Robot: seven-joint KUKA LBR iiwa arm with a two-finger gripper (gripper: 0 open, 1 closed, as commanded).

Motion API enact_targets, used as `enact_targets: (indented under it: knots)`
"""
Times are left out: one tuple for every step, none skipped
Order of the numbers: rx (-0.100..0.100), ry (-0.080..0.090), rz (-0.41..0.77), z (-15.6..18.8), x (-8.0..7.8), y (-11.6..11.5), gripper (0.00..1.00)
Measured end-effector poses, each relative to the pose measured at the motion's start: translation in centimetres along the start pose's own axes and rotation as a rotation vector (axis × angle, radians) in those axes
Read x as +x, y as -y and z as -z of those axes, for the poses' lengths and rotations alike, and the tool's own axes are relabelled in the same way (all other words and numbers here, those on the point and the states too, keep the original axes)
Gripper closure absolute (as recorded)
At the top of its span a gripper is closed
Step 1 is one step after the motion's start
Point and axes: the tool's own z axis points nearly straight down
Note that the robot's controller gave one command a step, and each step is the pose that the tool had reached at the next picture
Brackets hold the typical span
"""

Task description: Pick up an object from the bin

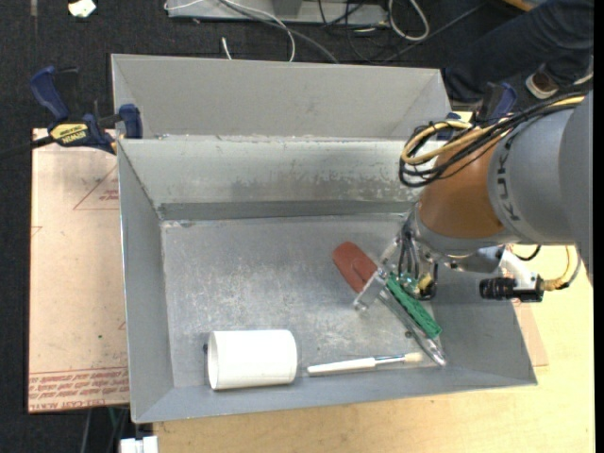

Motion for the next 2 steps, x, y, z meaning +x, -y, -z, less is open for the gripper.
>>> enact_targets:
  knots:
    - [-0.001, 0.002, 0.0, 0.1, -0.05, -0.03, 1.0]
    - [-0.001, 0.002, 0.0, 0.1, -0.05, -0.03, 1.0]
